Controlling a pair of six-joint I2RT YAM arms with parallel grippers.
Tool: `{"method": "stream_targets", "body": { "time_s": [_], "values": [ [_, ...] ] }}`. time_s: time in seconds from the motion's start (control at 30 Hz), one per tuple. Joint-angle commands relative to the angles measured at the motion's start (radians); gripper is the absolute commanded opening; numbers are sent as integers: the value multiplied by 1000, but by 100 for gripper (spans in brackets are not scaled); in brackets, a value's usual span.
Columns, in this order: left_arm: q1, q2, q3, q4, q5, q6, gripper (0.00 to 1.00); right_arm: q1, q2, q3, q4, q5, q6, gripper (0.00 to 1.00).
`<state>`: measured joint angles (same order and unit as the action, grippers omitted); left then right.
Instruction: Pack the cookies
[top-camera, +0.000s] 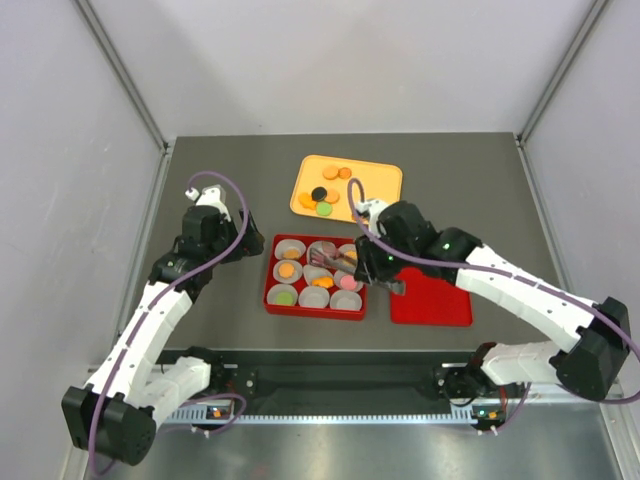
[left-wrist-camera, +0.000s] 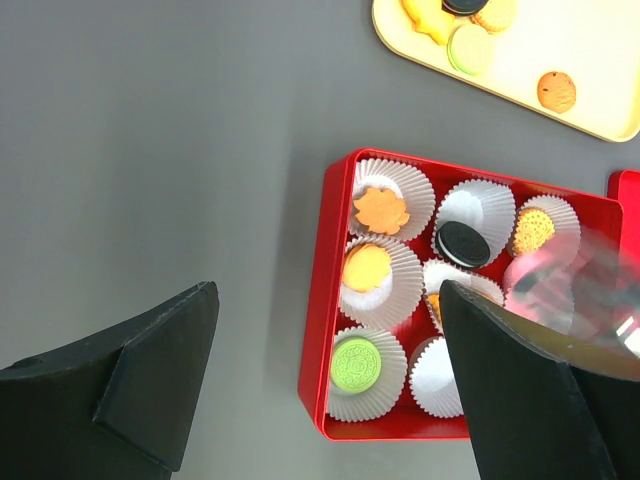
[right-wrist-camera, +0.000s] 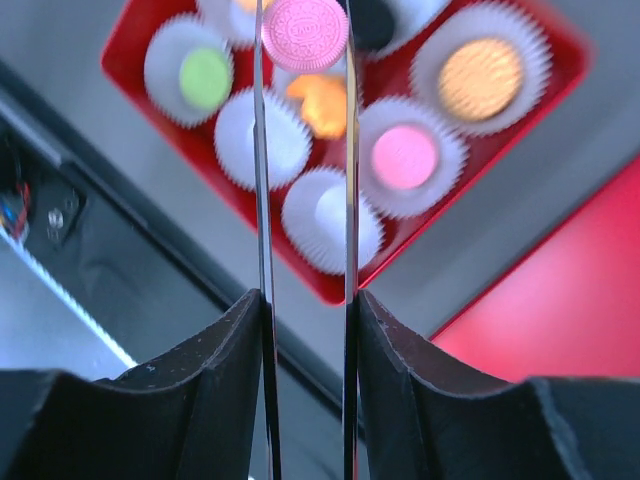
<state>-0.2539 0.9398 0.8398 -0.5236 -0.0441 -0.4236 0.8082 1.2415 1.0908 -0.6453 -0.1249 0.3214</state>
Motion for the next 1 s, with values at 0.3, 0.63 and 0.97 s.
{"method": "stream_targets", "body": {
  "time_s": [0.3,0.63,0.97],
  "values": [
    [7,-19,-10,50,9,3,97,163,-10,-35,-16,50,57,38],
    [8,-16,-10,50,10,5,97,209,-10,-66,-27,47,76,39],
    [8,-18,-10,50,13,6,97,220,6,-54,-24,56,82,40]
  ]
}}
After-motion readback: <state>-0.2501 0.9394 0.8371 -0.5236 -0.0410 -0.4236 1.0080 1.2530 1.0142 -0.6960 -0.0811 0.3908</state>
